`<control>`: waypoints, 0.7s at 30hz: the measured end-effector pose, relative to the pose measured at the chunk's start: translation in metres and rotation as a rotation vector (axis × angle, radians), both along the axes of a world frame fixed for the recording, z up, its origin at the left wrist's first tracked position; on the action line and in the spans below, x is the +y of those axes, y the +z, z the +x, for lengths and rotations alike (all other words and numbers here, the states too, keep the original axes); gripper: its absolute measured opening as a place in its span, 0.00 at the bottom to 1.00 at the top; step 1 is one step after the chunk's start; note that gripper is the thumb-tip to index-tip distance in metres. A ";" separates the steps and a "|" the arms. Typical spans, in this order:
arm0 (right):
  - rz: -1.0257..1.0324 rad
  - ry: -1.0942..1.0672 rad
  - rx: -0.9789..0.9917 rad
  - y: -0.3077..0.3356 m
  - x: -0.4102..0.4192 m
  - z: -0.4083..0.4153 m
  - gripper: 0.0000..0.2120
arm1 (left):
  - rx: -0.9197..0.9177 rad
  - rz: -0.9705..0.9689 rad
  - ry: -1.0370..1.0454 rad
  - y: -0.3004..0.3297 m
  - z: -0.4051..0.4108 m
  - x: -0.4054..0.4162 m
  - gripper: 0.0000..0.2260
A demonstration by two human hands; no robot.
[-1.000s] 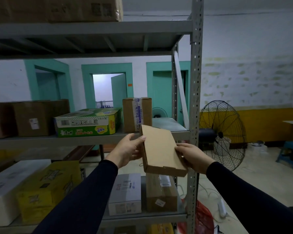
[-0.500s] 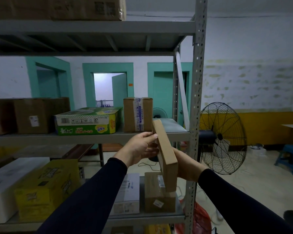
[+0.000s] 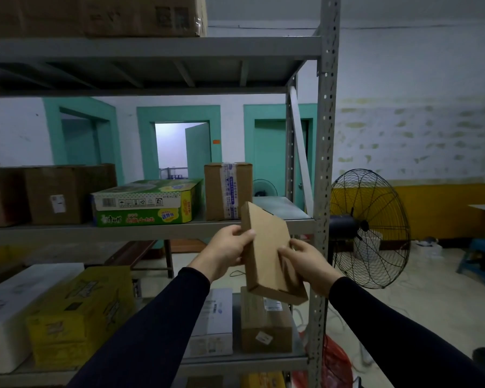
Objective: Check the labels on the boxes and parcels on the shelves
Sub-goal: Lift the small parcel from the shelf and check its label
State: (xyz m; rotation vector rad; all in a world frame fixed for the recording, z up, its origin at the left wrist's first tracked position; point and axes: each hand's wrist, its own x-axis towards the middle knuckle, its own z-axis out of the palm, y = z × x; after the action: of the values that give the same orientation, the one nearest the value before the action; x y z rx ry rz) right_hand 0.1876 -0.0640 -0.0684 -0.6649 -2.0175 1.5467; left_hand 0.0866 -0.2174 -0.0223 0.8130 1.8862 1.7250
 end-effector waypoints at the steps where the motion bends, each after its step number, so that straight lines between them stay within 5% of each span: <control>1: -0.018 -0.048 0.073 0.000 0.002 -0.001 0.18 | 0.014 0.020 0.064 -0.001 -0.004 0.000 0.13; 7: -0.140 -0.023 0.338 0.011 0.002 0.002 0.13 | 0.027 -0.092 0.307 -0.011 -0.024 -0.004 0.11; 13: -0.225 0.185 0.493 0.031 -0.030 -0.001 0.13 | -0.107 -0.196 0.232 -0.023 -0.024 -0.008 0.10; 21: -0.255 0.199 0.505 0.038 -0.041 -0.008 0.12 | -0.199 -0.155 0.184 -0.027 -0.027 -0.011 0.07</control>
State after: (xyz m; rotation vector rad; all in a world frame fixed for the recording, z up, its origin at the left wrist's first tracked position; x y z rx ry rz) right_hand 0.1796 -0.1054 -0.0300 -0.1342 -1.5576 1.8807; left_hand 0.0595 -0.2288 -0.0498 0.4044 1.9770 1.6701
